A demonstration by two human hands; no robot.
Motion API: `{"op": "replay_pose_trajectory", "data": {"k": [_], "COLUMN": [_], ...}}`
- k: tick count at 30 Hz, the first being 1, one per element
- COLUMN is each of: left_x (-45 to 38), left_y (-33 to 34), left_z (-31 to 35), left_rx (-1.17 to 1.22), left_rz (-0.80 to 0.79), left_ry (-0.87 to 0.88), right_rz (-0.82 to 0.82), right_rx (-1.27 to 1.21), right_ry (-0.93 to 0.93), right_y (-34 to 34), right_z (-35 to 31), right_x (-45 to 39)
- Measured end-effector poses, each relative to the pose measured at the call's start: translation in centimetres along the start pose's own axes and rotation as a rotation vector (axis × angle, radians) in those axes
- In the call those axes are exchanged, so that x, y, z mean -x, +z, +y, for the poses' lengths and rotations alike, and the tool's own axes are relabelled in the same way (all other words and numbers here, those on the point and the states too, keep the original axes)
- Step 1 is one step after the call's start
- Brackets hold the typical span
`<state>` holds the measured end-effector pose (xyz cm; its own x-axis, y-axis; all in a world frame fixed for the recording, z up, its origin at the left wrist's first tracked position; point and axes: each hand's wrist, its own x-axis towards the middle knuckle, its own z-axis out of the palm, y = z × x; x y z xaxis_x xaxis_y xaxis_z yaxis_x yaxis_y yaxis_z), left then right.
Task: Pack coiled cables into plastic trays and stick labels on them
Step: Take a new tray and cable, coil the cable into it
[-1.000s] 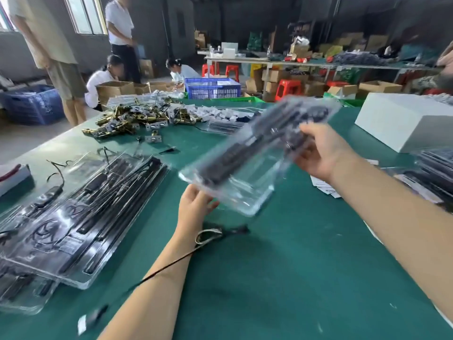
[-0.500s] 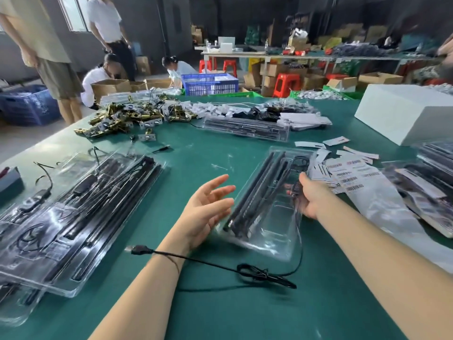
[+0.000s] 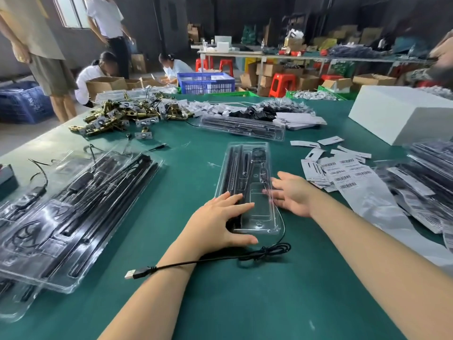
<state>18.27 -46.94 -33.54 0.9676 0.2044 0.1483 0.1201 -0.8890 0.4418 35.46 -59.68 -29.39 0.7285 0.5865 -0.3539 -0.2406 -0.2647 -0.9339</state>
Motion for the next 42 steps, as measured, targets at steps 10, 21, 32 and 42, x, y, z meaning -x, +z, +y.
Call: {"op": "replay_pose_trajectory", "data": {"k": [10, 21, 32, 42], "left_x": [-0.6, 0.0, -0.8, -6.1], "left_y": [1.2, 0.0, -1.0, -2.8], "left_z": [1.1, 1.1, 3.6, 10.9], "left_rx": [-0.231, -0.255, -0.249, 1.025], "left_rz": [0.061, 0.251, 0.393, -0.007], "left_ry": [-0.168, -0.274, -0.425, -0.263], "right_rz": [0.151, 0.128, 0.140, 0.035], "right_rx": [1.067, 0.132, -0.021, -0.277], "right_ry": [-0.108, 0.254, -0.130, -0.243], "right_y": [0.8, -4.1, -4.8, -1.3], "right_z": [3.9, -0.9, -1.6, -5.7], "right_x": [7.7, 5.8, 4.9, 5.7]}}
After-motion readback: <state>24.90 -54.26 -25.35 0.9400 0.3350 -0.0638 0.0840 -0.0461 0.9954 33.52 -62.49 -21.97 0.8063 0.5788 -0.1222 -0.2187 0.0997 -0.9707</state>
